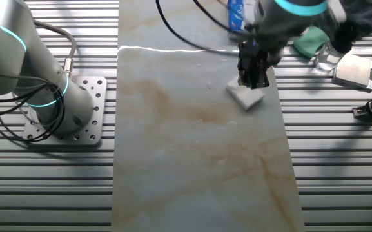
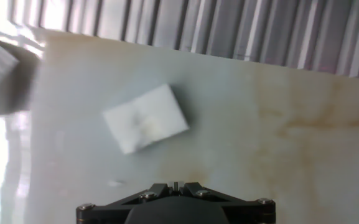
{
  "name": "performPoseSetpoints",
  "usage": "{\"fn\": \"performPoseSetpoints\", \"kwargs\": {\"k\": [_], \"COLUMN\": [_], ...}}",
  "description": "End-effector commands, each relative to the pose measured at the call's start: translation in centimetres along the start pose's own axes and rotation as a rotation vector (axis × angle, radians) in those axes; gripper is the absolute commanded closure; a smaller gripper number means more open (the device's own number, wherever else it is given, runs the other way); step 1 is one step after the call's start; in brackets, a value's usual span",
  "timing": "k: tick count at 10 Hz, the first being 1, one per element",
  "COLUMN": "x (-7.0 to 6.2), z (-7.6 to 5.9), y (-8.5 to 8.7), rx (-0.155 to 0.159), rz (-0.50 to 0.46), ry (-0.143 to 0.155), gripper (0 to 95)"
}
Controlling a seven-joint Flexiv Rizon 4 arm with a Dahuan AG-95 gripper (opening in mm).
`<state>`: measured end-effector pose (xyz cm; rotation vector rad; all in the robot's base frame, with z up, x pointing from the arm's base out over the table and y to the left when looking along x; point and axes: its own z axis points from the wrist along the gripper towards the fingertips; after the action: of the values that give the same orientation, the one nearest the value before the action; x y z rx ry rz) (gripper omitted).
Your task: Clean the tabletop with a sponge
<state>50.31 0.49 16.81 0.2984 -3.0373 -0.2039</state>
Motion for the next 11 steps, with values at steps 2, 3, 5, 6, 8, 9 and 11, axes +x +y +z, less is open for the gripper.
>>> {"fn": "performPoseSetpoints", "kwargs": {"k": [2, 3, 5, 6, 8, 9, 11], "x": [-0.14, -0.17, -0.18, -0.18, -0.18, -0.19, -0.19], "z": [0.14, 0.17, 0.18, 0.18, 0.21, 0.24, 0.29], "y": [0.16, 0.18, 0.19, 0.19, 0.18, 0.17, 0.15], "rx": [-0.063, -0.006, 0.072, 0.079, 0.088, 0.103, 0.104], "rz": [-0.085, -0.154, -0.306, -0.354, -0.426, -0.439, -0.437], "ry": [-0.013, -0.002, 0.019, 0.024, 0.034, 0.044, 0.045], "gripper": [95.0, 95.0, 95.0, 95.0, 95.0, 95.0, 95.0]}}
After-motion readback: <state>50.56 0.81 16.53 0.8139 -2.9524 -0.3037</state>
